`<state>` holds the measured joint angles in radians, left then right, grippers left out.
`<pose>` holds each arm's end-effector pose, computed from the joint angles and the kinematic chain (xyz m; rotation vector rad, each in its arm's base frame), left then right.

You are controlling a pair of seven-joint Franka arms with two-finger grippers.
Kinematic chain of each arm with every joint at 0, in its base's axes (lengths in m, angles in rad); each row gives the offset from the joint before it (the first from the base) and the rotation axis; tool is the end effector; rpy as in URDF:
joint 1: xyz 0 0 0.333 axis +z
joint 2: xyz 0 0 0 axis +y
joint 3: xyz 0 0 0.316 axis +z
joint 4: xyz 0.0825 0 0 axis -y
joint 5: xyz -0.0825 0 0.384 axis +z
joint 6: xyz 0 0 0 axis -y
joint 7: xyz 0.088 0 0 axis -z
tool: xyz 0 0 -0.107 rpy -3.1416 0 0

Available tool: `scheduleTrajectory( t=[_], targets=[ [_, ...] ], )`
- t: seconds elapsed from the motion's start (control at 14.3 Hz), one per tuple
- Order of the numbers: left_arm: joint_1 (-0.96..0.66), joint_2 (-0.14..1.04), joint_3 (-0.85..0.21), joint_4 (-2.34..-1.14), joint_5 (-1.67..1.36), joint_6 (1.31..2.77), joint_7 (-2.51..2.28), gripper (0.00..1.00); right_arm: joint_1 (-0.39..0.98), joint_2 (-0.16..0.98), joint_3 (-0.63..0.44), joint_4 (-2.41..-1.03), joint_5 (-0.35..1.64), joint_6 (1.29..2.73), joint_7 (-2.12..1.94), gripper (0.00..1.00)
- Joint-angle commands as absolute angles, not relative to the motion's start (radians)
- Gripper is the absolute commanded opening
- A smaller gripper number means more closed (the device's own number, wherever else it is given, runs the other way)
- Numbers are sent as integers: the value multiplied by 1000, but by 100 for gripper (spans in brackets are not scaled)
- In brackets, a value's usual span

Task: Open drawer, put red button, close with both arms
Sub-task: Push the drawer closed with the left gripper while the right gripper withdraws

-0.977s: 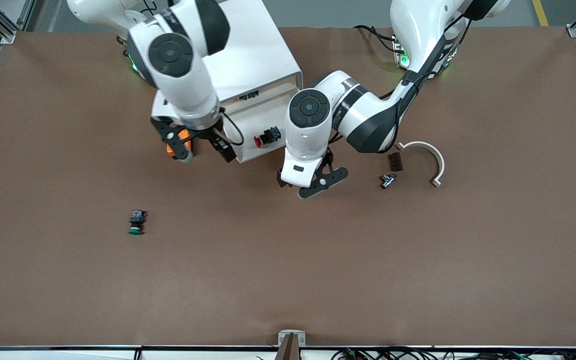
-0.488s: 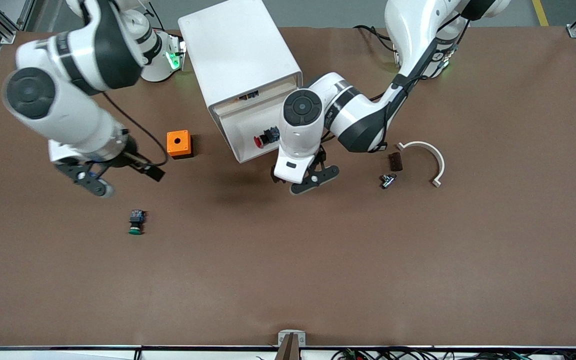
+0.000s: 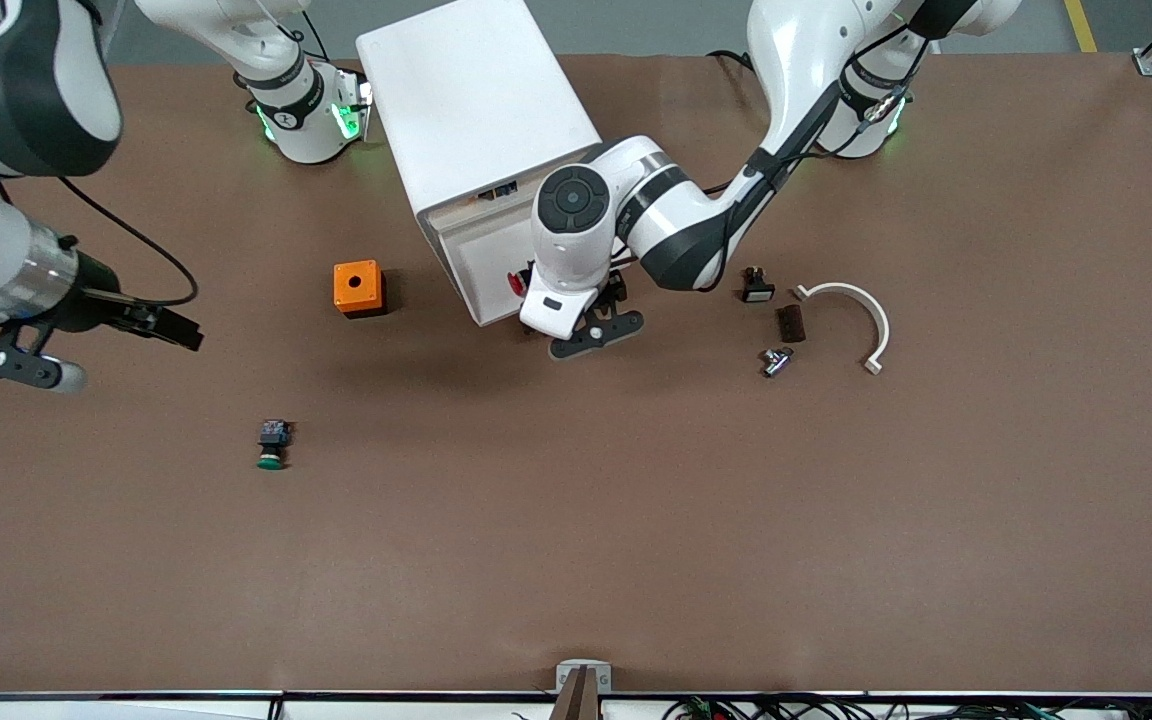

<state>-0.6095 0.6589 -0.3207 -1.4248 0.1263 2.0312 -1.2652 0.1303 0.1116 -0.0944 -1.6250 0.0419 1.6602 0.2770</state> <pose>0.4680 -0.5429 0.3216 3.0737 0.5257 -0.1279 0.5884 0.0278 0.5428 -3.0966 0.3832 0.1245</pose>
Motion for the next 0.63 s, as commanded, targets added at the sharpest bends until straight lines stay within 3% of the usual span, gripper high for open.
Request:
scheduleTrajectory(
  t=[0.0, 0.56],
  targets=[
    [-635, 653, -325, -1454, 129, 2054, -1298, 100, 66, 57, -78, -1654, 41, 1637, 168, 100],
    [-696, 658, -325, -1453, -58, 2054, -1338, 100, 8, -37, -75, -1663, -35, 1625, -55, 100]
  ],
)
